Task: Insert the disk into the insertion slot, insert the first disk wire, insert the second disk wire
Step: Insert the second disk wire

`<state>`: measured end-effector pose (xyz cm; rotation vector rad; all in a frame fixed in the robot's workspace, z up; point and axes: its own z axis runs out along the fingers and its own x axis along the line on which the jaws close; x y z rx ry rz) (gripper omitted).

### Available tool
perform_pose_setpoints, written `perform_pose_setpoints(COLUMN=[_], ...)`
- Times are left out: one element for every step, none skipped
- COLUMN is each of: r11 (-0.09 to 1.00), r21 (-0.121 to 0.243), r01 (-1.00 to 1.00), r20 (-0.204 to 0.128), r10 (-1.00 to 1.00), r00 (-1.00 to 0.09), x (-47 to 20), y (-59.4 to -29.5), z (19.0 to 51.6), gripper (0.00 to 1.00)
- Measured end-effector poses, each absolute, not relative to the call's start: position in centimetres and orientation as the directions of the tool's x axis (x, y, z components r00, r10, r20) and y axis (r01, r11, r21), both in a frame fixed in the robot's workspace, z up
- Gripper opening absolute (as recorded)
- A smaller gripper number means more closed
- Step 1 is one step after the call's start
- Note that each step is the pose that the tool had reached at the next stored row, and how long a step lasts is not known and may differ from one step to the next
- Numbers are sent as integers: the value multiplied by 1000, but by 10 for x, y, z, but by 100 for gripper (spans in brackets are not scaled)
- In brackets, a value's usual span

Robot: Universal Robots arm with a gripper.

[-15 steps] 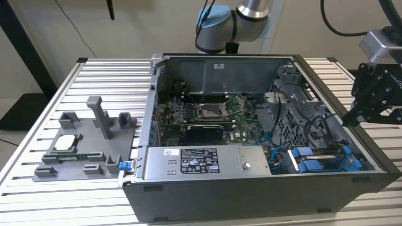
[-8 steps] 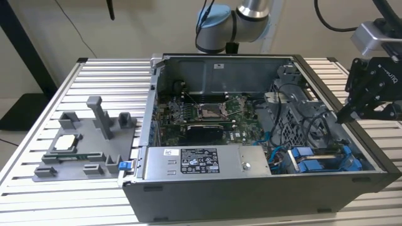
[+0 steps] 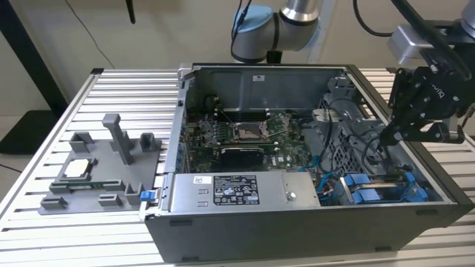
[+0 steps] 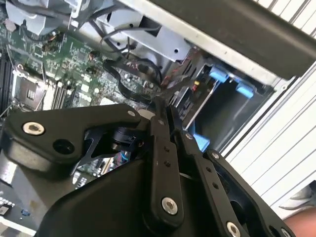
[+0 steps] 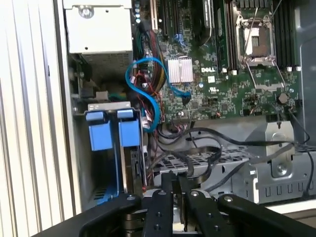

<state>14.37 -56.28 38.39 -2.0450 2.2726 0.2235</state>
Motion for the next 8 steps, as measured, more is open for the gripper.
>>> perform_pose_setpoints(r11=[101,101,101,101,101,101,101,101], r21=[57,55,53,51,48,45,41,37], r01=[-993,-993,-993,-994,-994,-994,-994,-994], r20=[-154,-154,-154,-154,-155,-155,-155,-156], r10=[-982,-982,-982,-982,-982,-982,-982,-982], r00=[-108,-108,-108,-107,-107,-106,-106,-105], x=[139,135,131,129,126,124,122,121], y=[-564,-565,-566,-567,-569,-571,-573,-575], z=[384,384,384,384,384,384,383,383], gripper=[0,0,0,0,0,0,0,0])
